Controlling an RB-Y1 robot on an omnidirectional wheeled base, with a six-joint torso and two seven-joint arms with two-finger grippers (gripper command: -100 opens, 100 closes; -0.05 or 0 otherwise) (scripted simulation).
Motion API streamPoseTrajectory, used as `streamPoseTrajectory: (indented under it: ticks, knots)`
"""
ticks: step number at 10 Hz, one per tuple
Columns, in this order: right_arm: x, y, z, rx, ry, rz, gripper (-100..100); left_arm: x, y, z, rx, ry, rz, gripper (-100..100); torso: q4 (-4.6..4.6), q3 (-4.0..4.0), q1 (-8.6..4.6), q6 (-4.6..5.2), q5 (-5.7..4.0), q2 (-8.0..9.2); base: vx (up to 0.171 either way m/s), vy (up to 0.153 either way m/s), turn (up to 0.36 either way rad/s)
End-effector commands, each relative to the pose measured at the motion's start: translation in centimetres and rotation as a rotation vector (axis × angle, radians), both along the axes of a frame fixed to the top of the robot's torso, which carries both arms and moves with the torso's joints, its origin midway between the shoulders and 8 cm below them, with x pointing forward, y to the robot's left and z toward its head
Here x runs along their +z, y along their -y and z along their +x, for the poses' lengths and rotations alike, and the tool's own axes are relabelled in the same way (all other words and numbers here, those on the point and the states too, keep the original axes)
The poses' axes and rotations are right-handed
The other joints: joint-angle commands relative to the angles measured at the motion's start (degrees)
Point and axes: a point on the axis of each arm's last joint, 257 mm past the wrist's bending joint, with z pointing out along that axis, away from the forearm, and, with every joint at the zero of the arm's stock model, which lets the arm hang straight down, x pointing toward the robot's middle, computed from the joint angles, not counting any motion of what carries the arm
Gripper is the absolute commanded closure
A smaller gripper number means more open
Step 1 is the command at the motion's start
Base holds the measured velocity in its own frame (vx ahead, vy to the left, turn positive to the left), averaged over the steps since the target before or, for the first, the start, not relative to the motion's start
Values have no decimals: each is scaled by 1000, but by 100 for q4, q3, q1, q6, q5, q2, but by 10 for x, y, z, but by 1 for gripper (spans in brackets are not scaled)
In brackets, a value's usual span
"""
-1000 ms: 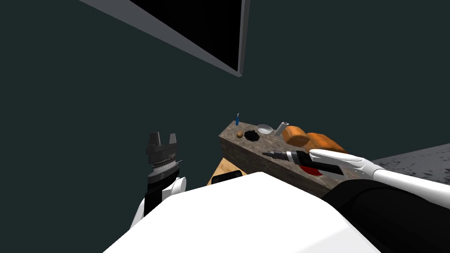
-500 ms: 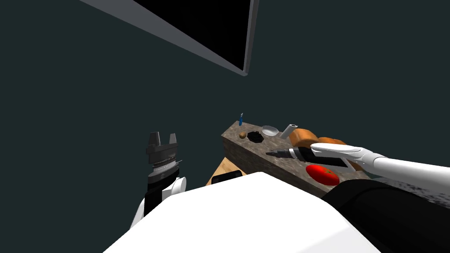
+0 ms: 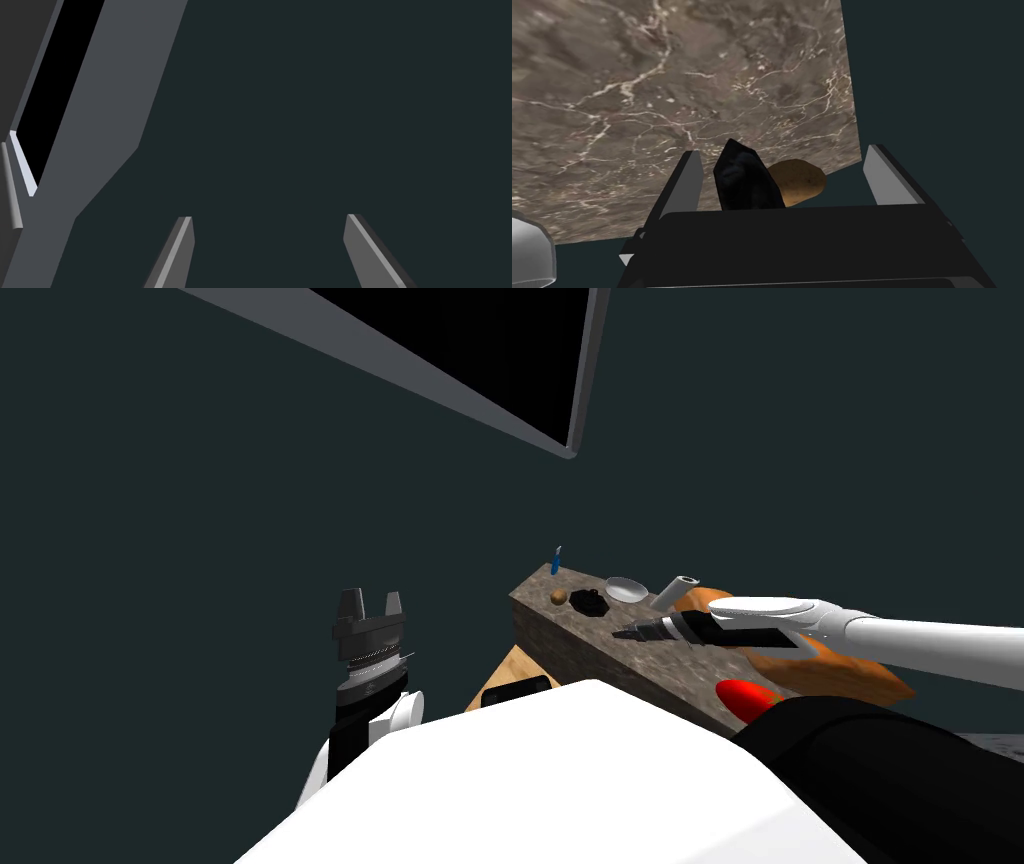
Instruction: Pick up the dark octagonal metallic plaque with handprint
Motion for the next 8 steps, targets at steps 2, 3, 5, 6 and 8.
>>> streamPoseTrajectory:
  ticks: [2, 3, 5, 6, 8]
  knots:
    - [7, 13, 3, 26, -27, -50, -100, 0, 0, 0, 0, 0, 0, 0, 0, 0, 1, -3, 1, 0, -12, -6, 122]
    - [13, 22, 5, 38, -44, -79, -100, 0, 0, 0, 0, 0, 0, 0, 0, 0, 1, 0, 0, 0, -13, -2, 212]
    - [21, 31, 9, 59, -62, -118, -100, 0, 0, 0, 0, 0, 0, 0, 0, 0, 2, 1, 0, 0, -14, -2, 131]
    - [22, 32, 9, 62, -63, -122, -100, 0, 0, 0, 0, 0, 0, 0, 0, 0, 3, -3, 1, 0, -11, -1, 113]
    - [30, 40, 13, 79, -78, -156, -100, 0, 0, 0, 0, 0, 0, 0, 0, 0, 5, -2, 1, -1, -12, 2, 132]
